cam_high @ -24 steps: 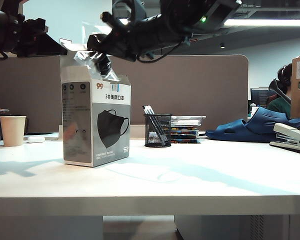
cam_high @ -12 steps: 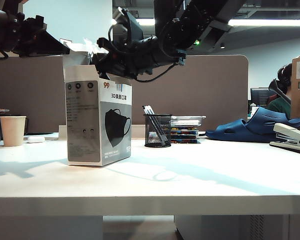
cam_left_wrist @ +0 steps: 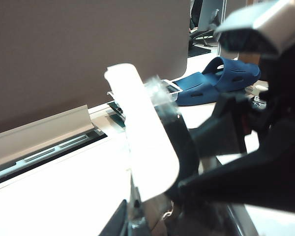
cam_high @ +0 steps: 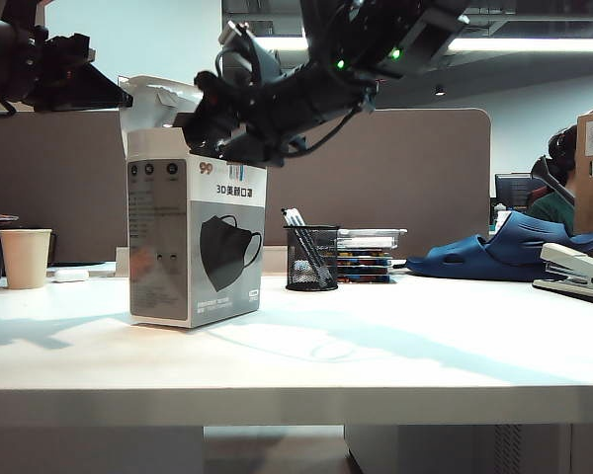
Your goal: Put the mask into the mask box.
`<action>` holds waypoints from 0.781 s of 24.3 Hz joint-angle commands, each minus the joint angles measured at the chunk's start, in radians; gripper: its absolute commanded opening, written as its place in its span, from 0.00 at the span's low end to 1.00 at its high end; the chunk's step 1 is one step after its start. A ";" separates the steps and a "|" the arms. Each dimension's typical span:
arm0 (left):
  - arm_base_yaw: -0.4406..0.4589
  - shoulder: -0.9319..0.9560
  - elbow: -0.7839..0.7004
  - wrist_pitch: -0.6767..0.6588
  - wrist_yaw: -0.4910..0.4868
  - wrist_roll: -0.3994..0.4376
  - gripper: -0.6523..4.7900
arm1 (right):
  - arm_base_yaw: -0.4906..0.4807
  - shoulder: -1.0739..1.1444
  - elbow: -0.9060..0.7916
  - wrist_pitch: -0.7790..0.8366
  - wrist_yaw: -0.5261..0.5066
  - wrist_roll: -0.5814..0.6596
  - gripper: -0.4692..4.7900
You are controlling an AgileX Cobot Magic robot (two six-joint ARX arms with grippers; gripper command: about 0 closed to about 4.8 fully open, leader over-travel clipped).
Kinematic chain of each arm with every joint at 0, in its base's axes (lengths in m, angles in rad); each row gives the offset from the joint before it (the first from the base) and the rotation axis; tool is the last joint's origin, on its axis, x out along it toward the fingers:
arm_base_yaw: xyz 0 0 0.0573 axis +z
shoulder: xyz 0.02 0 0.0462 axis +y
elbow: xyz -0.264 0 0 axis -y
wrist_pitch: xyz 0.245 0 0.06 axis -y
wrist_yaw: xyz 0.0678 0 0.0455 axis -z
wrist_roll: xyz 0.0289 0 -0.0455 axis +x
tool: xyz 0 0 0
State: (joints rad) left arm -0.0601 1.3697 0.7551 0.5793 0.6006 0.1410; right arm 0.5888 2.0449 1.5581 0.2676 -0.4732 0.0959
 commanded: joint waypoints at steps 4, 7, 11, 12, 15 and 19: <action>0.002 -0.004 0.003 0.014 0.002 0.001 0.11 | 0.000 -0.032 0.003 -0.045 0.000 0.000 0.80; 0.002 -0.004 0.003 0.014 0.002 0.001 0.11 | 0.000 -0.031 0.003 -0.114 0.002 0.000 0.78; 0.003 -0.004 0.003 0.014 -0.002 0.001 0.11 | 0.000 -0.035 0.003 -0.193 -0.006 0.000 0.41; 0.005 -0.004 0.003 0.014 -0.022 0.001 0.11 | -0.003 -0.048 0.004 -0.224 -0.029 0.000 0.37; 0.010 -0.004 0.003 0.014 -0.047 0.001 0.11 | -0.009 -0.087 0.004 -0.246 -0.076 0.000 0.37; 0.013 -0.004 0.003 0.014 -0.053 0.001 0.11 | -0.011 -0.141 0.004 -0.248 -0.080 0.000 0.45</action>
State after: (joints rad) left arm -0.0494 1.3693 0.7555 0.5831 0.5518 0.1410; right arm 0.5758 1.9167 1.5600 0.0109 -0.5465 0.0933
